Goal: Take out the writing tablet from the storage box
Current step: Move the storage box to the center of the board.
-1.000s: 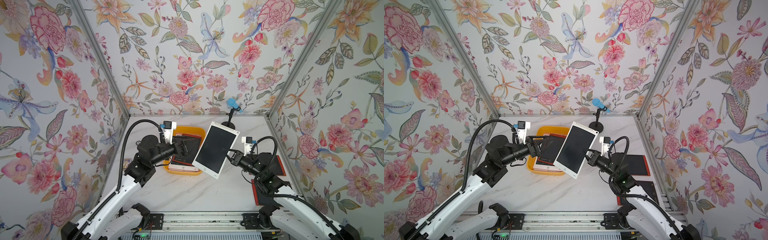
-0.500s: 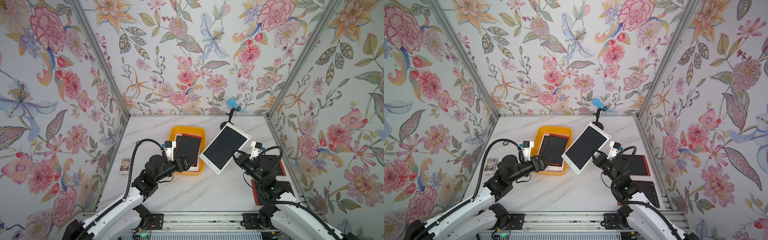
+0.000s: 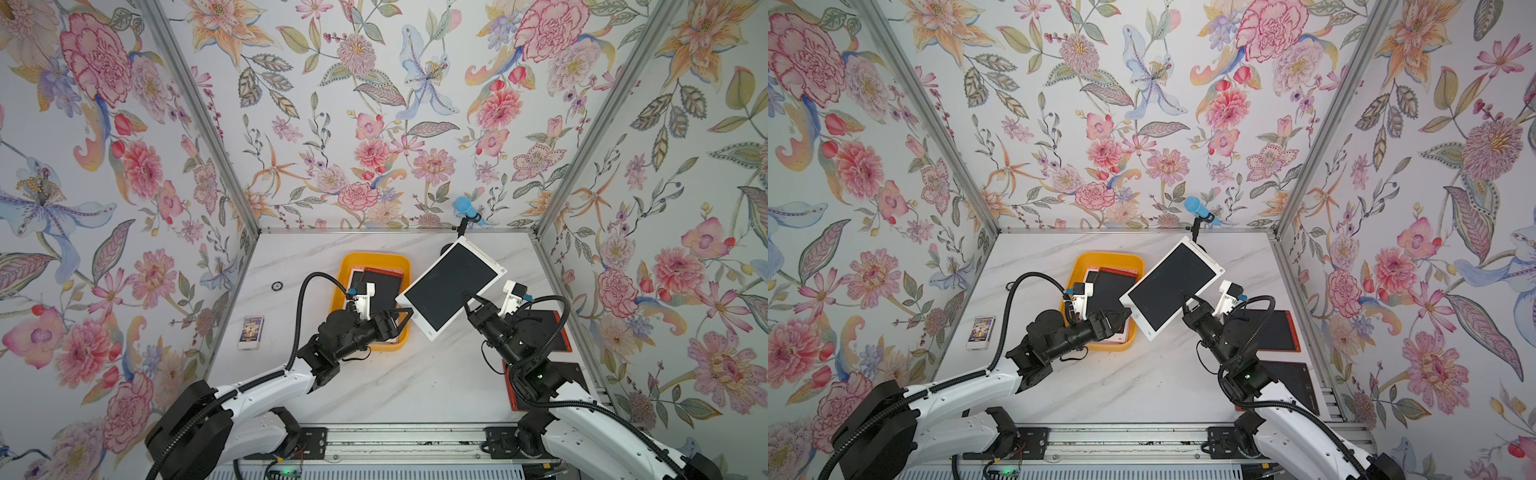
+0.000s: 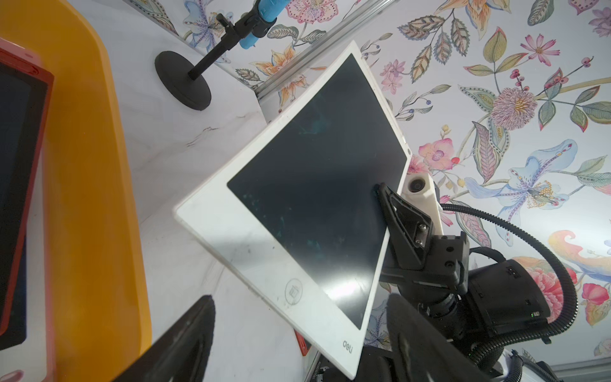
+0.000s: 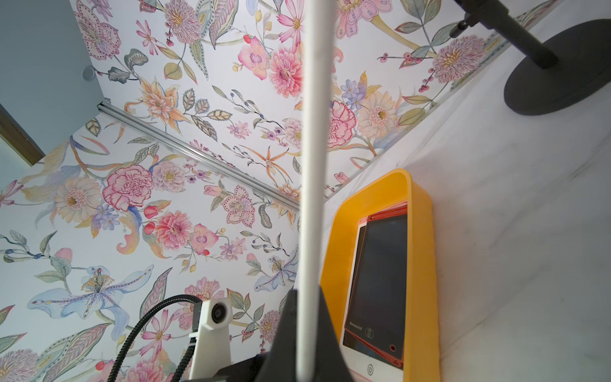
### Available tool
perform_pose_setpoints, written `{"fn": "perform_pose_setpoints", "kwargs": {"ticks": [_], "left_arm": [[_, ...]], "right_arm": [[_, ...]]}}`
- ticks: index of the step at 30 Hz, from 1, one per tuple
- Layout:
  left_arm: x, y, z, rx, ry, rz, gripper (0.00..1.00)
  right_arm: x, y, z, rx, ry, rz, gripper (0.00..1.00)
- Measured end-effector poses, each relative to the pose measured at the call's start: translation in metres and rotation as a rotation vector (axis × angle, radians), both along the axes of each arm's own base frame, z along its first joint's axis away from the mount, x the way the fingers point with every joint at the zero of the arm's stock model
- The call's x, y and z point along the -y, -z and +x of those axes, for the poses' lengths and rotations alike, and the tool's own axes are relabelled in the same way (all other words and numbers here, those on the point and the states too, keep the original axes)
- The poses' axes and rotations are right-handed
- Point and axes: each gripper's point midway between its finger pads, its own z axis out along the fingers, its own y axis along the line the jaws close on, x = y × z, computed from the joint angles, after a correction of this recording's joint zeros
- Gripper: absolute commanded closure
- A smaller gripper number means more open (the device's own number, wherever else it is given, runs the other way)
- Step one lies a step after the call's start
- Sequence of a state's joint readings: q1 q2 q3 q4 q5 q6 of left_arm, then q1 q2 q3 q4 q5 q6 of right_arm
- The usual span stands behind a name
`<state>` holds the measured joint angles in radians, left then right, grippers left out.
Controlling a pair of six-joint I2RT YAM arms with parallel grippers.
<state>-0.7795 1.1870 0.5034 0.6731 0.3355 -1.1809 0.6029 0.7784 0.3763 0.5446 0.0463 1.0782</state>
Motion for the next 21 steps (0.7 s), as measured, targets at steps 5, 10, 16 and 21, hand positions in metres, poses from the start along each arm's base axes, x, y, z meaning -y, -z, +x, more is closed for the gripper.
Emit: {"fn": "perform_pose_setpoints", "kwargs": {"ticks": [5,10,16,21], "left_arm": [[0.007,-0.011,0.006,0.019,0.001,-0.027,0.20],[0.010,-0.017,0.010,0.029,0.001,-0.038,0.23],[0.009,-0.013,0.008,0.013,0.000,-0.046,0.21],[0.013,-0.013,0.008,0.011,0.019,-0.068,0.23]], "right_arm": [[-0.001,-0.004,0.002,0.011,0.019,0.011,1.00],[0.001,-0.008,0.003,0.023,0.041,0.023,1.00],[0.009,-0.019,0.001,0.053,0.074,0.049,1.00],[0.010,-0.026,0.000,0.072,0.075,0.066,1.00]]}}
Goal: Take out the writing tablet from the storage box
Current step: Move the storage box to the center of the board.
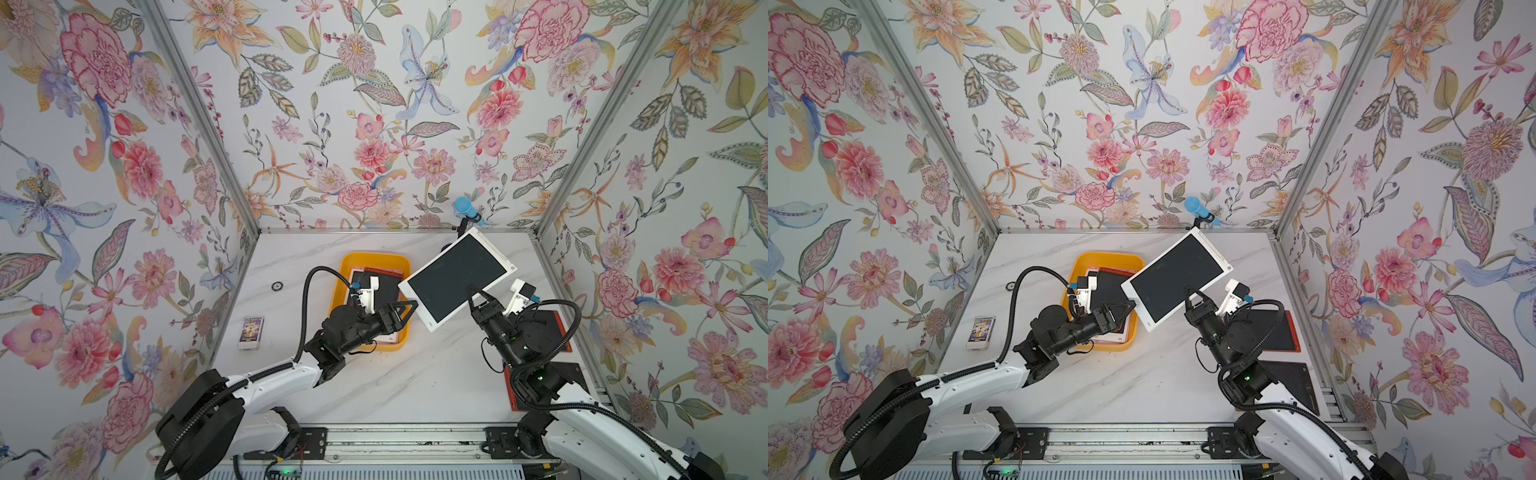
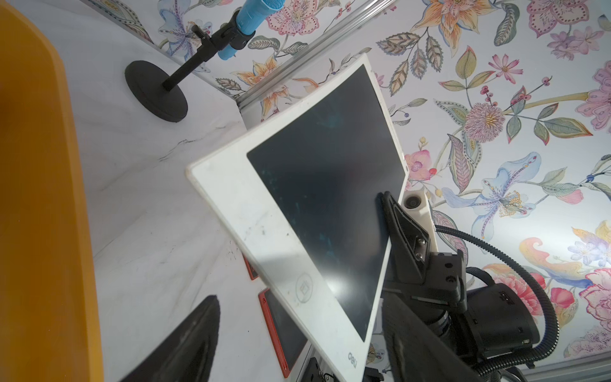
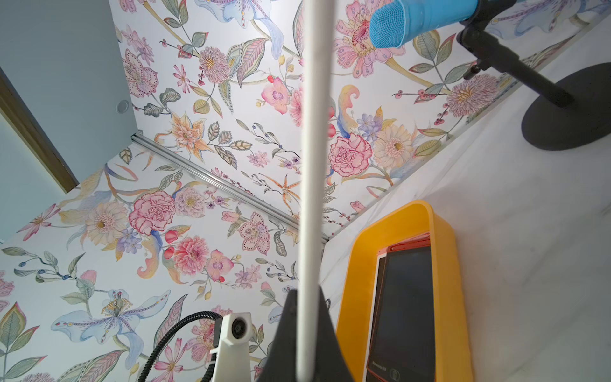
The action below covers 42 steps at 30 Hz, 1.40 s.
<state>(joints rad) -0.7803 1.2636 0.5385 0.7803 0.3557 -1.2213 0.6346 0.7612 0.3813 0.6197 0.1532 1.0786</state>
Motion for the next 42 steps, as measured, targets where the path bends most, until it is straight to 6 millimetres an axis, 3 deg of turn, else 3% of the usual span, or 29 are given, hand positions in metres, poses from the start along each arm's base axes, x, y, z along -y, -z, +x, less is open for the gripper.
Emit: {"fn": "perform_pose_setpoints", "kwargs": {"ticks": [7,11,16,21,24,28,30,32,36,42], "left_arm": [[0.016,0.010,0.002,-0.028,0.052,-0.033,0.39],[0.019,-0.005,0.002,0.003,0.065,-0.074,0.50],[0.019,-0.010,0.003,0.016,0.065,-0.085,0.70],[0.020,-0.018,0.005,0.023,0.061,-0.102,0.83],[0.021,-0.028,0.006,0.034,0.062,-0.130,0.89],[0.023,-0.046,0.005,0.067,0.080,-0.164,1.00],[0.023,-0.051,0.006,0.083,0.092,-0.165,1.00],[0.022,-0.055,0.009,0.083,0.113,-0.163,1.00],[0.019,-0.056,0.032,0.076,0.112,-0.148,1.00],[0.044,-0.042,0.054,0.020,0.156,-0.083,1.00]], "right_arm": [[-0.003,0.007,0.003,-0.018,-0.008,0.001,1.00],[-0.003,0.006,0.002,-0.014,-0.009,0.023,1.00],[0.000,0.002,0.001,-0.003,-0.004,0.068,0.98],[0.001,0.002,0.002,0.000,0.009,0.110,0.94],[0.003,0.003,0.004,0.001,0.024,0.142,0.83],[-0.001,0.018,0.004,-0.040,0.016,0.115,0.52],[0.000,0.027,0.003,-0.069,0.020,0.086,0.43],[0.010,0.030,0.004,-0.083,0.047,0.058,0.37],[0.051,0.022,0.005,-0.088,0.175,0.013,0.29],[0.108,-0.002,-0.004,-0.122,0.356,-0.137,0.22]]}}
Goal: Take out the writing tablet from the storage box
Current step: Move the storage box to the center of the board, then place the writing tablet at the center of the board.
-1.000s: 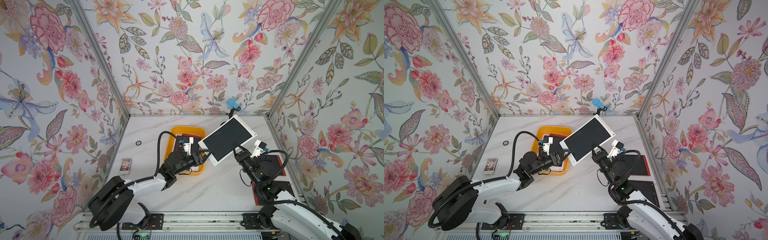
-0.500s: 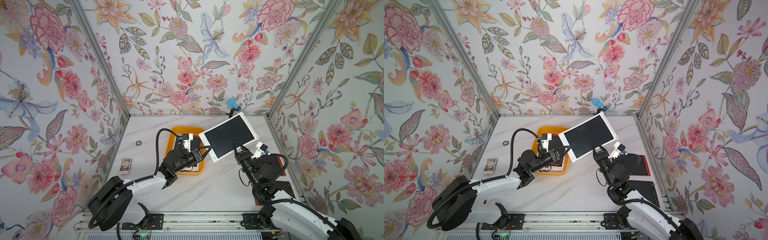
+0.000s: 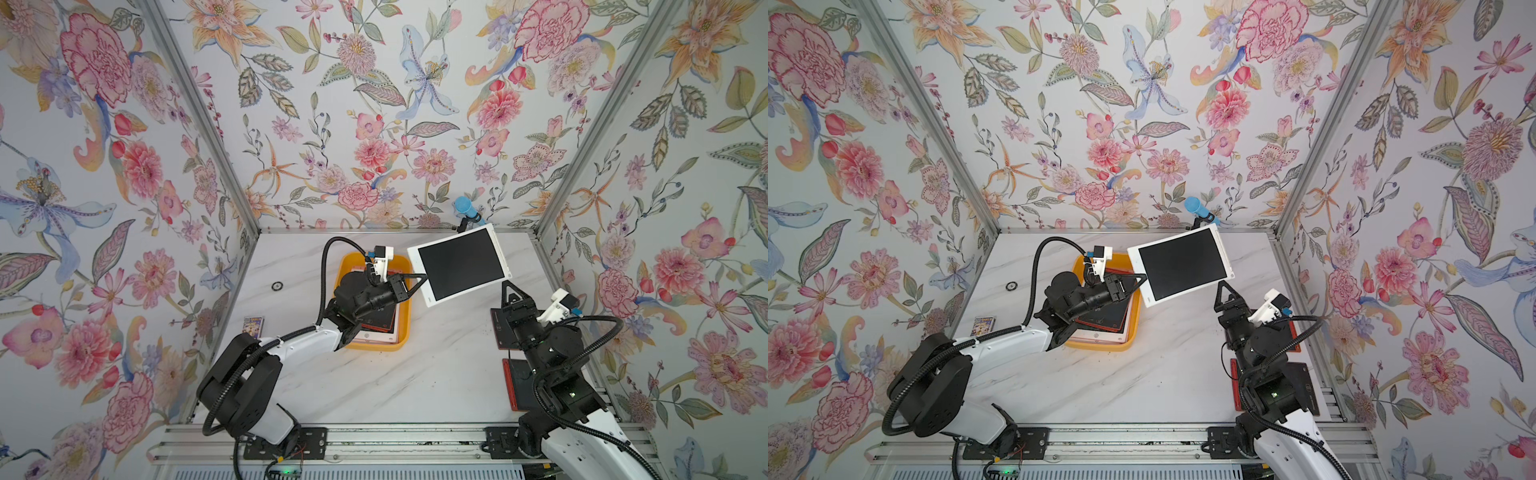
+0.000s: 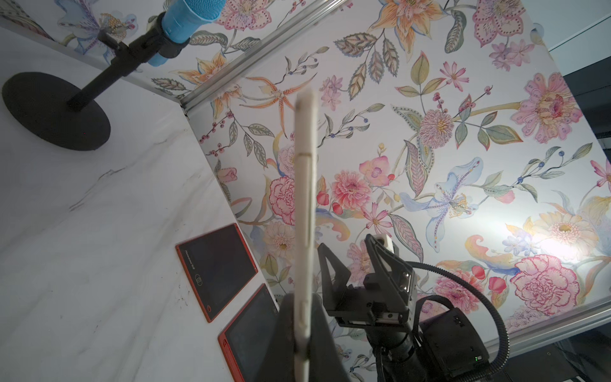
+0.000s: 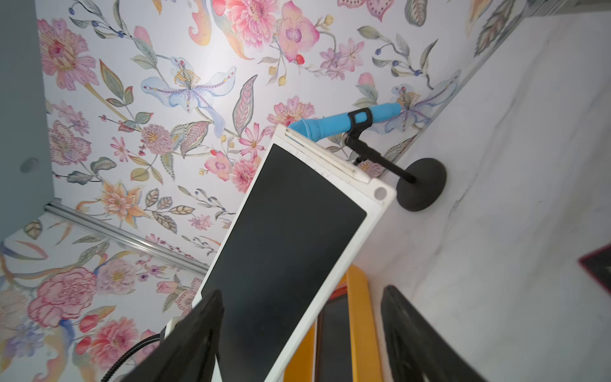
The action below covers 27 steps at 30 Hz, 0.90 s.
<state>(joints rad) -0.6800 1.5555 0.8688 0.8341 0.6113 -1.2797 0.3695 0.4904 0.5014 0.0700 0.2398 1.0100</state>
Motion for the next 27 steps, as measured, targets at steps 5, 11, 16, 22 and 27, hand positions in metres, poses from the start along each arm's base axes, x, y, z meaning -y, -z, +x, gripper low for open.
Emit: {"fn": "perform_pose_setpoints", "kwargs": {"ticks": [5,11,16,22,27], "left_arm": [[0.036,0.029,0.014,-0.065,0.063,0.083,1.00],[0.082,0.065,0.031,-0.130,0.124,0.147,1.00],[0.116,0.088,0.052,-0.162,0.149,0.175,1.00],[0.155,0.111,0.086,-0.162,0.152,0.234,1.00],[0.180,0.126,0.110,-0.160,0.156,0.234,1.00]], "right_arm": [[0.032,-0.035,0.003,-0.050,0.079,-0.164,0.15],[0.040,-0.011,0.016,-0.177,0.030,-0.253,0.10],[0.037,0.008,0.013,-0.227,-0.017,-0.279,0.09],[0.031,0.009,0.007,-0.216,-0.060,-0.284,0.01],[0.027,0.012,0.001,-0.213,-0.086,-0.291,0.00]]}}
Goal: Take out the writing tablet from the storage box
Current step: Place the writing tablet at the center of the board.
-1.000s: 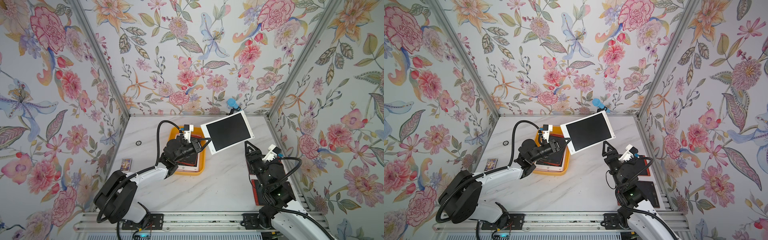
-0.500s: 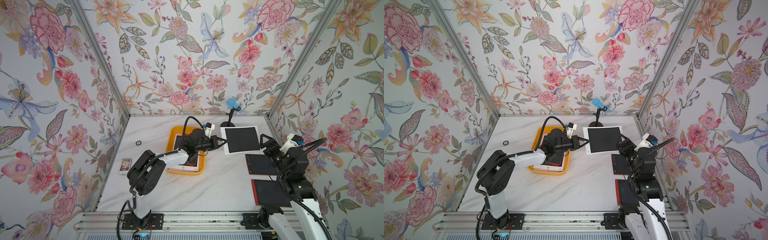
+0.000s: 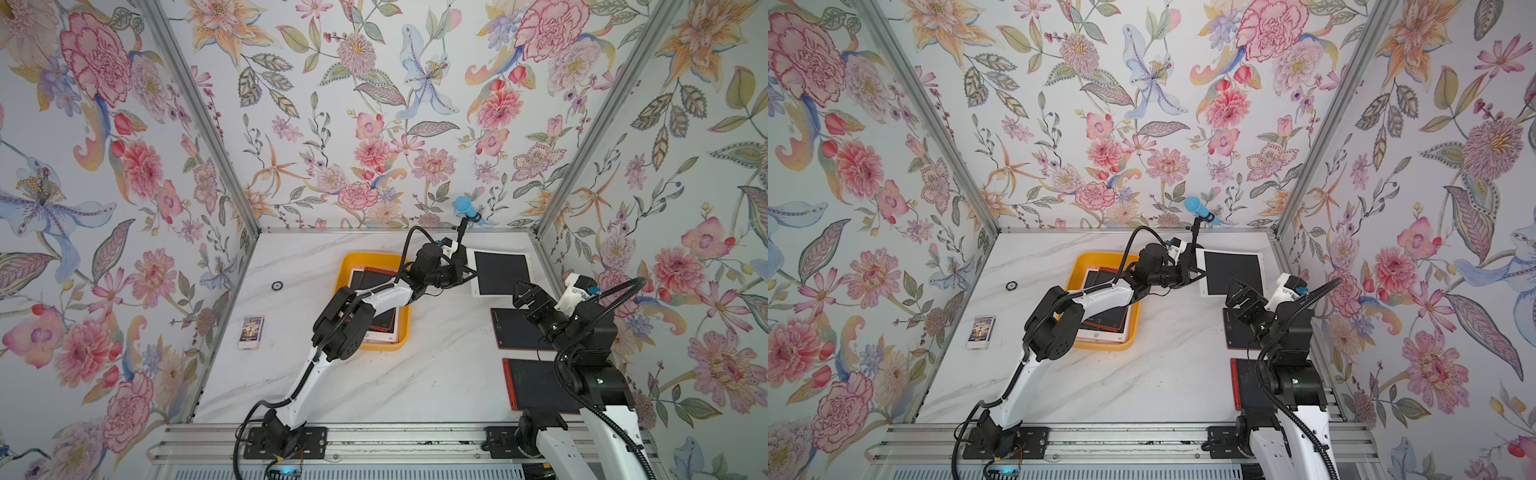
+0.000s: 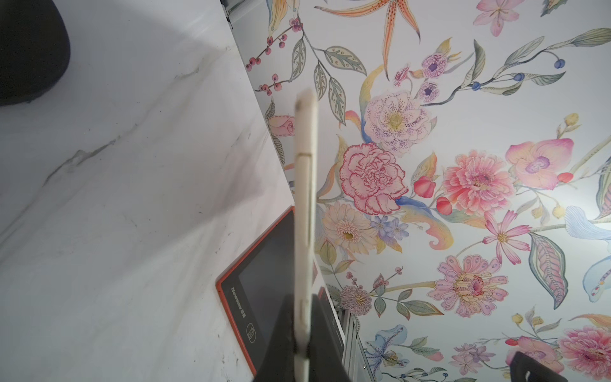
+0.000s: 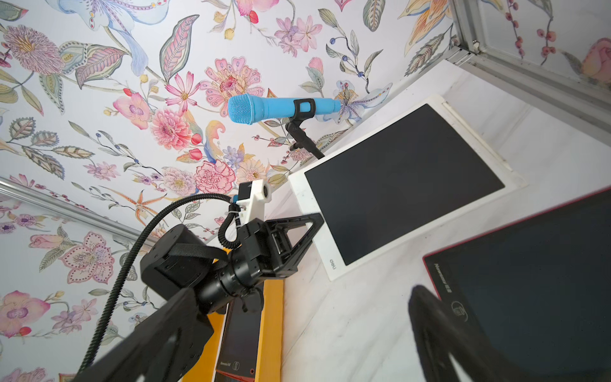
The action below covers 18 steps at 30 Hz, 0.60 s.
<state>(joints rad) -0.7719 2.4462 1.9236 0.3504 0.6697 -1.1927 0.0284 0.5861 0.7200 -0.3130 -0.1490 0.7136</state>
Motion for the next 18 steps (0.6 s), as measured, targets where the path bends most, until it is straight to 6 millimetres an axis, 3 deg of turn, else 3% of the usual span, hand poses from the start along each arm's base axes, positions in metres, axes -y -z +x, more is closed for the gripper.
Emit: {"fn": "perform_pose_setpoints", "kwargs": {"ticks": [10,18], "left_arm": [[0.041,0.043,0.026,-0.029,0.016,0.008,1.00],[0.050,0.065,0.030,-0.057,0.015,0.002,1.00]], "right_arm": [[-0.003,0.018,-0.005,-0.047,-0.022,-0.007,0.00],[-0.003,0.029,-0.005,-0.068,-0.028,-0.029,0.00]]}}
